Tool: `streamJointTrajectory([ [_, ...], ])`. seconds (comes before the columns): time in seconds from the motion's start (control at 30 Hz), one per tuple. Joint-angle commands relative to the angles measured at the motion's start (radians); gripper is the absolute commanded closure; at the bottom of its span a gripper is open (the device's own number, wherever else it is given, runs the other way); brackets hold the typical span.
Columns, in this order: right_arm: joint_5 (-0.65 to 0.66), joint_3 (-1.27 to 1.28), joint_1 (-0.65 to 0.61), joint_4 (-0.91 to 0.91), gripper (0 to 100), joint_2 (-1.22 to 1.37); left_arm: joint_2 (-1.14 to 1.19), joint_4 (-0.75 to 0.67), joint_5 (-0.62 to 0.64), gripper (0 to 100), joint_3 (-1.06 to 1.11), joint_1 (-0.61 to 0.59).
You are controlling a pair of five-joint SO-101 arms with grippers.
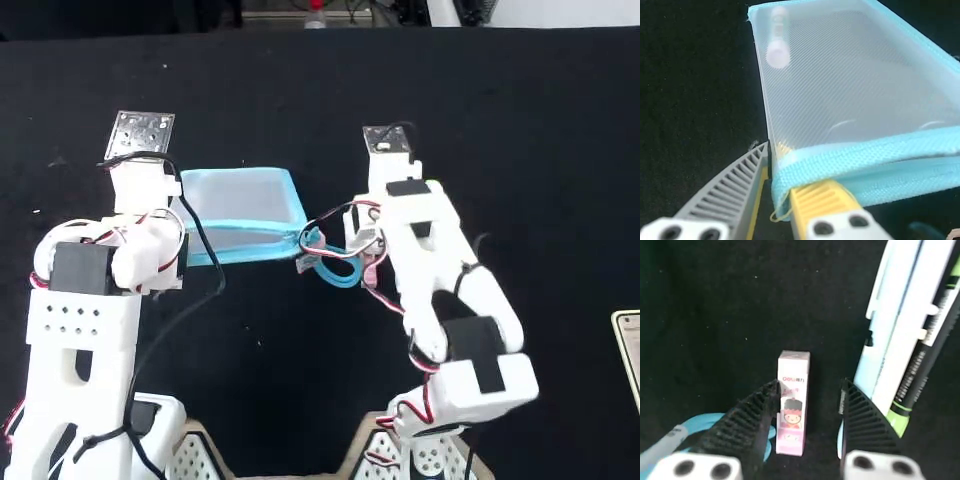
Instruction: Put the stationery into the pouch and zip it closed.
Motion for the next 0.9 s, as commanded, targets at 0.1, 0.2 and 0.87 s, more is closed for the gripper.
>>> streamJointTrajectory([
  [0.1,-0.002,-0.143,-0.003,0.012,87.0,0.116,-0.005,0.009,0.011,97,-0.001,0.004],
  [0.2,-0.002,-0.168,-0.003,0.014,92.6,0.156,-0.005,0.009,0.011,97,-0.001,0.004],
  [0.87,0.402,-0.246,0.417,0.338,98.7,-0.136,-0.005,0.009,0.011,97,0.001,0.004],
])
